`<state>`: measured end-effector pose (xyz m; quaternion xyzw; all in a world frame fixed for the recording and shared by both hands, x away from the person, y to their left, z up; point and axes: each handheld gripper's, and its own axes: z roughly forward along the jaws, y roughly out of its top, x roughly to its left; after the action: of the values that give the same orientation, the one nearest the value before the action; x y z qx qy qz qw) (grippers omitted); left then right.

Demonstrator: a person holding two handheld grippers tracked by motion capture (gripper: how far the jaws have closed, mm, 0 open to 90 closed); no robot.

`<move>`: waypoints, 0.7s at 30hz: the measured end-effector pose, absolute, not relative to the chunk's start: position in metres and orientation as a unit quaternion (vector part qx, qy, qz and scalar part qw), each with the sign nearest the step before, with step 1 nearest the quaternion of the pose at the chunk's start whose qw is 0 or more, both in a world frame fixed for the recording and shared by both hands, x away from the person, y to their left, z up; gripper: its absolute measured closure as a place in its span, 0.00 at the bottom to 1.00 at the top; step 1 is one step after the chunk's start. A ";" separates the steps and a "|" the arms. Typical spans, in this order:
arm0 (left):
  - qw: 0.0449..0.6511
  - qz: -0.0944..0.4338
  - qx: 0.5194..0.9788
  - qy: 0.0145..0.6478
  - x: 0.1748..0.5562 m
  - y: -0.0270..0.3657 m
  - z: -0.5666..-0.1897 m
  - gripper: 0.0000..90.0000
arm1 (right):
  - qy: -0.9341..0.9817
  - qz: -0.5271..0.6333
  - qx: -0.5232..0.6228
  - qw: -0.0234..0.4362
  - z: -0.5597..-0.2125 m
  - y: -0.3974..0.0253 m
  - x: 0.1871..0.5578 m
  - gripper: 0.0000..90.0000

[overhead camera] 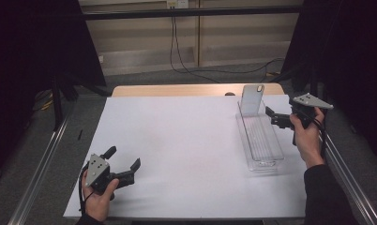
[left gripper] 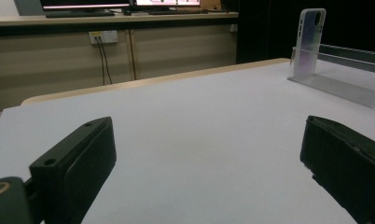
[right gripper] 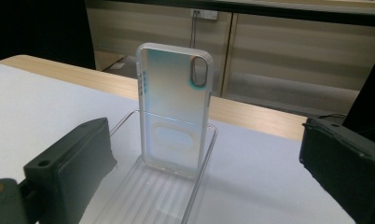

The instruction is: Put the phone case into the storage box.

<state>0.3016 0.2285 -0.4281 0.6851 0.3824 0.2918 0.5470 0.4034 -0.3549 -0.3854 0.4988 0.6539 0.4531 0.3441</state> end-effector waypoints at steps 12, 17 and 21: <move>0.546 0.296 0.683 0.384 0.301 0.230 -0.428 0.04 | 0.643 0.474 0.488 0.352 -0.383 -0.353 0.378 0.00; 0.551 0.292 0.679 0.387 0.301 0.229 -0.428 0.04 | 0.635 0.480 0.489 0.358 -0.386 -0.351 0.365 0.00; 0.546 0.293 0.684 0.385 0.302 0.230 -0.428 0.04 | 0.630 0.482 0.492 0.360 -0.389 -0.351 0.356 0.00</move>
<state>0.3016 0.2300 -0.4285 0.6837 0.3854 0.2934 0.5457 0.3559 -0.3507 -0.3889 0.4916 0.6296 0.4818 0.3604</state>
